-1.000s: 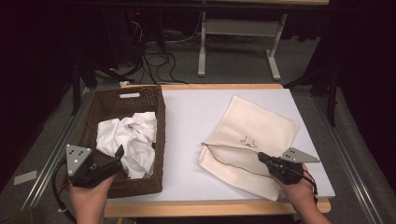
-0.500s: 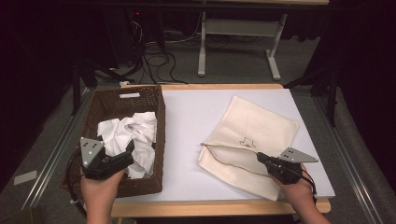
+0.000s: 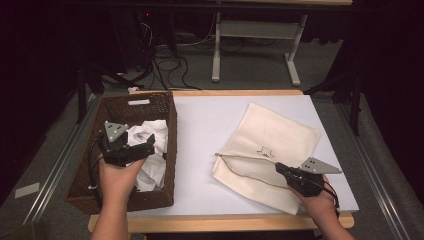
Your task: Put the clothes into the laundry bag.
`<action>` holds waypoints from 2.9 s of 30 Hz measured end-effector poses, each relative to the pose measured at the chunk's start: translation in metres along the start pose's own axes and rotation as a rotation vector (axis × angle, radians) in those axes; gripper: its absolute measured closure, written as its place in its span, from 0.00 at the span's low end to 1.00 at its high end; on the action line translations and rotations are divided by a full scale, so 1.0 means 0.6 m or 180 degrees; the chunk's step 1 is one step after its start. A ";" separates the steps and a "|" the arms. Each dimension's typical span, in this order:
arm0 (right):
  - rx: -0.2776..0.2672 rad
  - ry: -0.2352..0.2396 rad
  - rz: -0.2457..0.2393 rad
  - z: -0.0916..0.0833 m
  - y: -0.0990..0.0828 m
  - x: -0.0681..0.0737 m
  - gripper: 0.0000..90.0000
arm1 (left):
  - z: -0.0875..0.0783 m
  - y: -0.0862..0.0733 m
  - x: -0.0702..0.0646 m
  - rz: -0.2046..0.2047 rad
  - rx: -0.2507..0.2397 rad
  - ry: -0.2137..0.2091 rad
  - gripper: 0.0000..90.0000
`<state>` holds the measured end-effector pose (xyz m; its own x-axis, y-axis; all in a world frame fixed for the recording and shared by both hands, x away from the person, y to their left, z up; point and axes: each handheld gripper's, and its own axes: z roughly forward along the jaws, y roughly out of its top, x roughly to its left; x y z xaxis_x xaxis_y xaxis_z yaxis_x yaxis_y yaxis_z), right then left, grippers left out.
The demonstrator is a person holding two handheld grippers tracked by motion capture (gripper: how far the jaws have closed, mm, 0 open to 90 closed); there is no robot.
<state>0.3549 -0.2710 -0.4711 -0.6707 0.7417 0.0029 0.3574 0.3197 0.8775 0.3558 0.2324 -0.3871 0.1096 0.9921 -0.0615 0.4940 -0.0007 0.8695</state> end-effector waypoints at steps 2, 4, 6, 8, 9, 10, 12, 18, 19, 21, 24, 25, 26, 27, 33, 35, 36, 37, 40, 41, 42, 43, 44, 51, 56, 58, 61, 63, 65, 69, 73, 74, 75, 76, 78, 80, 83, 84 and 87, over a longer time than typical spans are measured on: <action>-0.0006 0.0001 0.0004 0.000 0.000 0.000 0.97 | 0.012 0.003 0.008 -0.0079 0.0195 -0.0006 0.01; 0.0002 0.0001 0.0017 0.000 0.001 -0.001 0.97 | 0.021 0.003 0.010 -0.0076 0.0301 0.0000 0.01; -0.0002 0.0007 0.0023 0.000 0.002 -0.001 0.97 | 0.036 0.003 0.016 -0.0083 0.0506 -0.0038 0.01; 0.0000 0.0010 -0.0005 0.001 0.002 -0.001 0.97 | 0.056 0.001 0.026 -0.0095 0.0782 -0.0041 0.01; 0.0000 0.0014 -0.0005 0.001 0.002 -0.001 0.97 | 0.065 -0.001 0.032 -0.0120 0.0898 -0.0046 0.01; -0.0007 0.0015 -0.0010 0.001 0.002 -0.001 0.97 | 0.075 -0.005 0.039 -0.0177 0.1024 -0.0061 0.01; -0.0016 0.0014 -0.0012 0.000 0.003 -0.002 0.97 | 0.090 -0.011 0.050 -0.0191 0.1250 0.0008 0.01; -0.0001 0.0016 -0.0005 0.002 0.003 -0.004 0.97 | 0.133 -0.033 0.070 -0.0303 0.1773 0.0039 0.01; -0.0003 0.0016 -0.0008 0.002 0.003 -0.004 0.97 | 0.139 -0.038 0.070 -0.0299 0.1849 0.0028 0.01; 0.0001 0.0018 -0.0004 0.002 0.003 -0.004 0.97 | 0.151 -0.048 0.068 -0.0309 0.2002 -0.0025 0.01; 0.0004 0.0020 -0.0002 0.002 0.002 -0.004 0.97 | 0.167 -0.063 0.061 -0.0255 0.2212 -0.0090 0.01; 0.0003 0.0021 -0.0002 0.002 0.002 -0.003 0.97 | 0.172 -0.068 0.059 -0.0236 0.2263 -0.0099 0.01; 0.0010 0.0017 0.0010 0.002 0.002 -0.003 0.97 | 0.174 -0.071 0.058 -0.0233 0.2289 -0.0103 0.01; 0.0005 0.0020 0.0006 0.002 0.002 -0.003 0.97 | 0.177 -0.073 0.056 -0.0228 0.2337 -0.0112 0.01; 0.0029 0.0027 -0.0018 0.003 0.001 -0.001 0.97 | 0.190 -0.084 0.055 -0.0259 0.2449 -0.0159 0.02; 0.0030 0.0024 0.0001 0.003 0.001 0.000 0.97 | 0.192 -0.085 0.055 -0.0234 0.2476 -0.0183 0.02; 0.0029 0.0025 -0.0009 0.003 0.001 0.000 0.97 | 0.194 -0.086 0.053 -0.0201 0.2502 -0.0182 0.03; 0.0027 0.0028 -0.0021 0.003 0.001 -0.001 0.97 | 0.195 -0.087 0.051 -0.0184 0.2519 -0.0179 0.03; 0.0019 0.0035 -0.0019 0.004 0.000 -0.001 0.97 | 0.199 -0.088 0.047 -0.0118 0.2545 -0.0155 0.03; 0.0029 0.0033 -0.0010 0.004 0.000 -0.001 0.97 | 0.199 -0.089 0.045 -0.0121 0.2526 -0.0145 0.04; 0.0026 0.0036 -0.0010 0.004 0.000 -0.001 0.97 | 0.197 -0.088 0.045 -0.0103 0.2538 -0.0160 0.07; 0.0030 0.0031 -0.0005 0.004 0.000 -0.001 0.97 | 0.196 -0.087 0.043 -0.0082 0.2511 -0.0188 0.10; 0.0027 0.0032 0.0001 0.004 0.000 -0.001 0.97 | 0.195 -0.086 0.042 -0.0073 0.2506 -0.0207 0.16; 0.0030 0.0019 -0.0023 0.002 0.000 0.000 0.97 | 0.188 -0.081 0.037 0.0037 0.2413 -0.0232 0.41; 0.0023 0.0021 -0.0027 0.002 0.001 0.000 0.97 | 0.185 -0.080 0.035 0.0027 0.2333 -0.0230 0.58; 0.0026 0.0022 -0.0031 0.003 0.001 0.000 0.97 | 0.183 -0.080 0.034 0.0049 0.2316 -0.0243 0.63; 0.0022 0.0021 -0.0022 0.002 0.000 0.001 0.97 | 0.181 -0.079 0.033 0.0065 0.2281 -0.0252 0.73; 0.0025 0.0020 -0.0023 0.002 0.000 0.001 0.97 | 0.180 -0.077 0.033 0.0093 0.2254 -0.0251 0.76; 0.0016 0.0020 -0.0024 0.001 0.001 0.001 0.97 | 0.176 -0.072 0.033 0.0105 0.2192 -0.0225 0.79; 0.0010 0.0014 -0.0014 0.001 0.001 0.000 0.97 | 0.155 -0.053 0.034 0.0150 0.1919 -0.0078 0.85; -0.0003 0.0019 -0.0022 0.000 0.001 -0.001 0.97 | 0.136 -0.042 0.035 0.0183 0.1755 -0.0019 0.88; 0.0001 0.0016 -0.0023 0.000 0.002 -0.001 0.97 | 0.131 -0.041 0.036 0.0177 0.1690 -0.0015 0.88; 0.0001 0.0015 -0.0015 -0.001 0.002 0.000 0.97 | 0.125 -0.038 0.038 0.0169 0.1636 -0.0007 0.88; -0.0002 0.0017 -0.0012 -0.001 0.002 0.000 0.97 | 0.119 -0.036 0.039 0.0159 0.1563 -0.0010 0.88; -0.0002 0.0019 -0.0007 -0.001 0.002 0.000 0.97 | 0.107 -0.032 0.041 0.0137 0.1419 -0.0030 0.88; -0.0009 0.0023 -0.0011 0.000 0.002 -0.001 0.97 | 0.096 -0.029 0.040 0.0173 0.1289 -0.0016 0.88; -0.0024 0.0021 -0.0003 -0.002 0.003 -0.001 0.97 | 0.077 -0.028 0.038 0.0184 0.1030 0.0043 0.88; -0.0028 0.0021 -0.0010 -0.003 0.003 -0.002 0.97 | 0.071 -0.028 0.038 0.0193 0.0949 0.0048 0.88; -0.0029 0.0010 0.0001 -0.003 0.002 -0.003 0.98 | 0.052 -0.028 0.038 0.0194 0.0645 0.0063 0.88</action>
<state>0.3555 -0.2733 -0.4689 -0.6726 0.7400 0.0048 0.3518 0.3141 0.8818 0.3768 0.2514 -0.4186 0.1286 0.9917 -0.0005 0.6505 -0.0840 0.7549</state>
